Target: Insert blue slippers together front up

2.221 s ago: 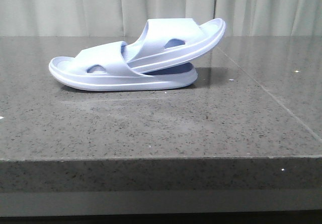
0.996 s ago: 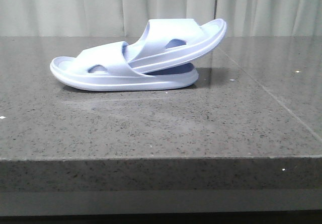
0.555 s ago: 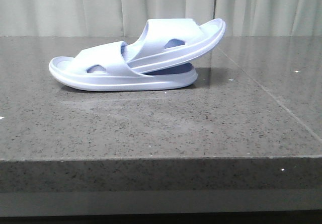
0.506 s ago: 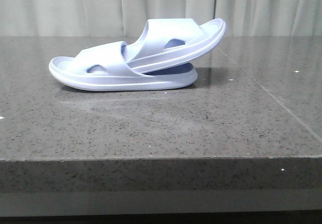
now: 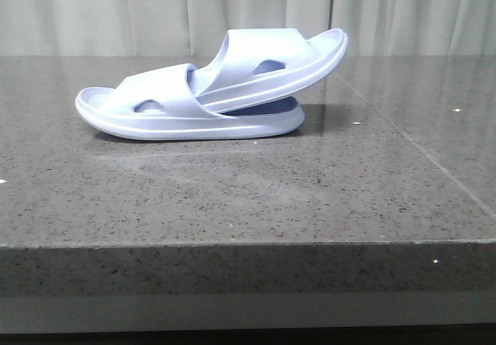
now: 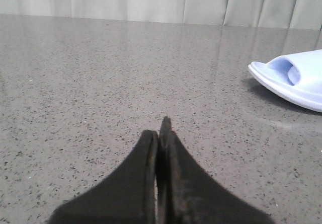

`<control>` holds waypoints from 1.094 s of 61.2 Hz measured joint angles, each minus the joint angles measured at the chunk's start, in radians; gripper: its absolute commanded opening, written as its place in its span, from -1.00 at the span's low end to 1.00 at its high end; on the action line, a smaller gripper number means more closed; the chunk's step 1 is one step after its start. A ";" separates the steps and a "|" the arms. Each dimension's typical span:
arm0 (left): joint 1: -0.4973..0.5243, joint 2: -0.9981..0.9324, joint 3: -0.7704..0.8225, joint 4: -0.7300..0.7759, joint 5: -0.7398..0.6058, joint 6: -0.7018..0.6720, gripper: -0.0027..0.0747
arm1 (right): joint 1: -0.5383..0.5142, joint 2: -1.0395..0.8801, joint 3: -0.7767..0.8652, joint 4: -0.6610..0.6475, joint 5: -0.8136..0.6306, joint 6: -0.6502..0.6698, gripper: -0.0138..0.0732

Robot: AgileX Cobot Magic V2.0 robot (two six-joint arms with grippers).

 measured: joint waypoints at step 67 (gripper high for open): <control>0.000 0.000 0.000 0.000 0.000 0.000 -0.98 | 0.080 -0.363 0.478 -0.314 -0.065 0.546 -0.82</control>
